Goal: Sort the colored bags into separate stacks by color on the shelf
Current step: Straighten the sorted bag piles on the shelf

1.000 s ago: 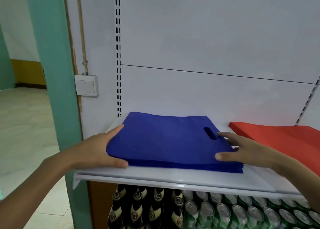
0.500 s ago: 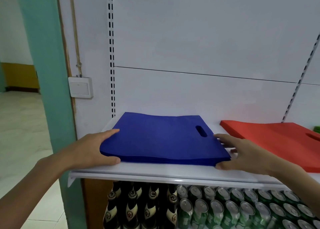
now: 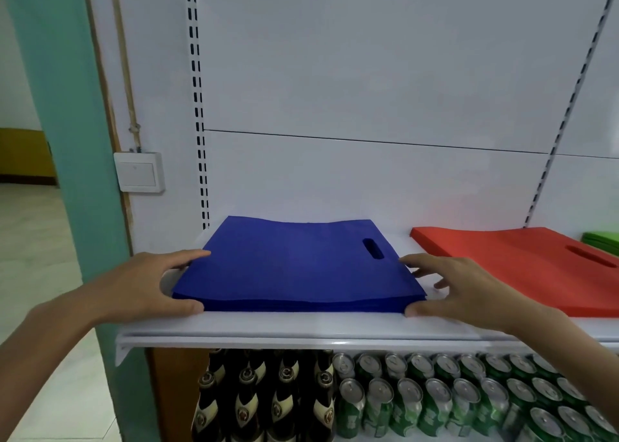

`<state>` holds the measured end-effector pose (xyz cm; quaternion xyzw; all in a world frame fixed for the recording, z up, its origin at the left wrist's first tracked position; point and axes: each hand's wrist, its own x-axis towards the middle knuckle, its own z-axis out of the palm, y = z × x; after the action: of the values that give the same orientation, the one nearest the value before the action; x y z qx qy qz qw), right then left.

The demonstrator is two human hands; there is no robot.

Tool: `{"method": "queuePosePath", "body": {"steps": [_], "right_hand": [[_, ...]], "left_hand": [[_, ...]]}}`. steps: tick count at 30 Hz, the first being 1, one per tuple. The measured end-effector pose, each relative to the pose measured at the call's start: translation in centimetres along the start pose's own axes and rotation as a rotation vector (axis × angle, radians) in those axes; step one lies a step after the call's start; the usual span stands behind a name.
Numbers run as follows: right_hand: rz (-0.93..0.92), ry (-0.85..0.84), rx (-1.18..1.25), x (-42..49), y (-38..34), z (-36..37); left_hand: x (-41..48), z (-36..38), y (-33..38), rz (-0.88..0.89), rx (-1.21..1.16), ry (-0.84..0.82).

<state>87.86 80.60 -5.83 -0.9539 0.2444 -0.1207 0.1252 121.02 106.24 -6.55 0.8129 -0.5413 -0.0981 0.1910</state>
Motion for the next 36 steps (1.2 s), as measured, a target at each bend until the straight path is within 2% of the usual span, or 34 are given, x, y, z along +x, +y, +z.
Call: {"method": "queuePosePath", "body": {"steps": [8, 17, 21, 25, 30, 36], "right_hand": [[0.027, -0.016, 0.05, -0.1, 0.0, 0.2], [0.1, -0.027, 0.121, 0.7, -0.1, 0.5], [0.173, -0.019, 0.253, 0.5, -0.5, 0.7], [0.232, 0.047, 0.554, 1.2, -1.5, 1.0], [0.269, 0.027, 0.913, 2.6, -1.5, 1.4], [0.274, 0.015, 0.96, 3.0, -1.8, 1.4]], "left_hand": [[-0.4, 1.1, 0.6, 0.022, -0.061, 0.031], [-0.2, 1.5, 0.1, -0.053, -0.109, 0.103], [-0.5, 1.9, 1.1, -0.059, -0.15, 0.079], [0.5, 2.2, 2.7, -0.094, -0.286, 0.192], [1.8, 2.6, 3.8, -0.094, -0.398, 0.202], [2.3, 2.6, 3.2, -0.094, -0.464, 0.182]]}}
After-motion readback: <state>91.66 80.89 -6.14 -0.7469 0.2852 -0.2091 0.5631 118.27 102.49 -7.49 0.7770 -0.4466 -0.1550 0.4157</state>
